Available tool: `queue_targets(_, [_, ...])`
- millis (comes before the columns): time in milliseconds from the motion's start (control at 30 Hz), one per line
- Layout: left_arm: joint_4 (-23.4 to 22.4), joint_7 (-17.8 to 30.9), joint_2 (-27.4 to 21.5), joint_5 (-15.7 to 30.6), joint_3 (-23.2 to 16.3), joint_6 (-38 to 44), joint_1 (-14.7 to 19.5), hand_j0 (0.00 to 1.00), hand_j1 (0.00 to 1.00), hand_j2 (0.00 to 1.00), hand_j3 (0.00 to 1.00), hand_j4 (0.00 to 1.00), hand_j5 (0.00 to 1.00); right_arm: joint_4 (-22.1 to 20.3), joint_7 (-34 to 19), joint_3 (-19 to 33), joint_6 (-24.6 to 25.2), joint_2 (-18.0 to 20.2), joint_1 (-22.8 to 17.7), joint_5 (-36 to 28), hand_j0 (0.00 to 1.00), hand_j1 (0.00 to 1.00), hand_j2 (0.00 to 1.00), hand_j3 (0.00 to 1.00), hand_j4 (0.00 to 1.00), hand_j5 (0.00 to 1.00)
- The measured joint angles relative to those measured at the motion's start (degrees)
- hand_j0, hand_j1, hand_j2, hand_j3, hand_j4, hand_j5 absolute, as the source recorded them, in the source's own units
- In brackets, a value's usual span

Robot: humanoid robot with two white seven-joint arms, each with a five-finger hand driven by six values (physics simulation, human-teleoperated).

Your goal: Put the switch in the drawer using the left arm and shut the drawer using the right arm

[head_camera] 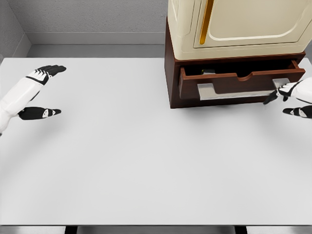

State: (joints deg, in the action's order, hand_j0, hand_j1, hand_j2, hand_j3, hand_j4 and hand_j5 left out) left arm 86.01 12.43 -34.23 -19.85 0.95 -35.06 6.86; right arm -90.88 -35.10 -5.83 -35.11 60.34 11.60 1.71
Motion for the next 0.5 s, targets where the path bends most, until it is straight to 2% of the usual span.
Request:
queue_targets(267, [0.03,0.02,0.00,-0.03,0.05,0.01,0.09,1.00,1.00,1.00,1.00,1.00,1.00,2.27,0.57,-3.60,1.93,-1.40,2.73,-0.71,0.67,0.67,0.67,0.67,0.67,0.67])
queue_targets(500, [0.01,0.01,0.01,-0.03,0.00,0.00,0.00,1.00,1.00,1.00,1.00,1.00,1.00,4.11,0.15,-7.24,0.20,-3.64,6.42,2.78,0.68,0.68,0.68,0.68,0.68,0.68])
